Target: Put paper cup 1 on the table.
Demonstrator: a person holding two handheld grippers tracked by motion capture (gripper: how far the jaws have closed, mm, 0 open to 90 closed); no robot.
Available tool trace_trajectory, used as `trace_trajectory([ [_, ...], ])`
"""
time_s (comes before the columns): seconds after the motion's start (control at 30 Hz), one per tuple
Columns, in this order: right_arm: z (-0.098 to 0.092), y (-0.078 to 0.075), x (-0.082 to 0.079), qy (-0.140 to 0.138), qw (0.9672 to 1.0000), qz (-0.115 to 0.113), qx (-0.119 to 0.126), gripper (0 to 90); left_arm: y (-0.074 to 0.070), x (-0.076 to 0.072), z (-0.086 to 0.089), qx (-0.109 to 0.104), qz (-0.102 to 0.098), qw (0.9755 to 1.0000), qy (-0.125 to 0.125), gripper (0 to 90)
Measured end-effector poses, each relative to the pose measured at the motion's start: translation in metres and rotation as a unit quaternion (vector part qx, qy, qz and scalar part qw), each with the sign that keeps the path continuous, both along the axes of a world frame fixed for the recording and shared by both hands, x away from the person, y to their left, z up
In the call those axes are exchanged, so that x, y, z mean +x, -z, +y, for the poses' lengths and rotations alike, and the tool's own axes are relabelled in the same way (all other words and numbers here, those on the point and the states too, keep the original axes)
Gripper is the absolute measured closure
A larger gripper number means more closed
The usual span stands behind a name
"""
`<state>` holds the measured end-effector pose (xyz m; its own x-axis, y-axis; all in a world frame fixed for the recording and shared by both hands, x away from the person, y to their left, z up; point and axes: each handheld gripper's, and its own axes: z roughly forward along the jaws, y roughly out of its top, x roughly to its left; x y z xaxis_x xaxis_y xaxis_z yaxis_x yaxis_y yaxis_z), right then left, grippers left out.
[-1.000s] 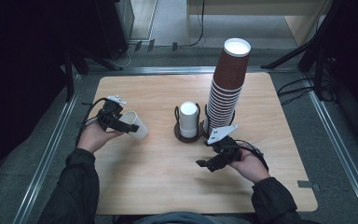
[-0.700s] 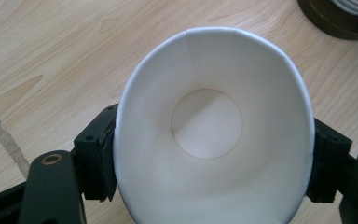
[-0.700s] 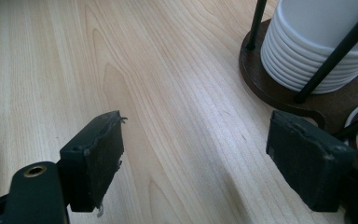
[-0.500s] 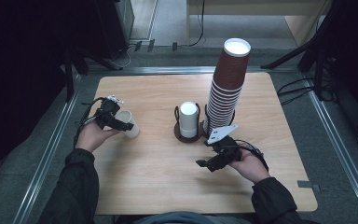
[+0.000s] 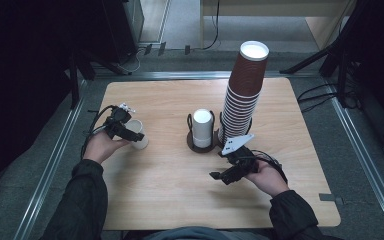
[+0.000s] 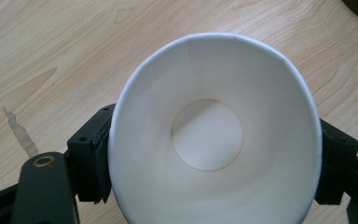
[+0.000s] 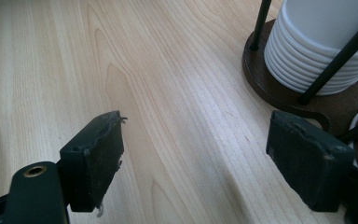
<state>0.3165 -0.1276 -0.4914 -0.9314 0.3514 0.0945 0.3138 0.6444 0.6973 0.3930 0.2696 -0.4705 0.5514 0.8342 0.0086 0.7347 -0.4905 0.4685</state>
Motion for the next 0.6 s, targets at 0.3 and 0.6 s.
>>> trace_trajectory([
  [0.3,-0.0003,-0.0002,0.0005,0.001,1.0000,-0.001,0.002,18.8,0.0022,0.0028,-0.0008,-0.013,0.007,0.9999,0.003,15.7],
  [0.6,-0.0006,-0.0005,0.0009,0.003,1.0000,-0.001,0.003,18.8,-0.0034,0.0017,0.0032,-0.042,0.003,0.9991,0.000,12.3],
])
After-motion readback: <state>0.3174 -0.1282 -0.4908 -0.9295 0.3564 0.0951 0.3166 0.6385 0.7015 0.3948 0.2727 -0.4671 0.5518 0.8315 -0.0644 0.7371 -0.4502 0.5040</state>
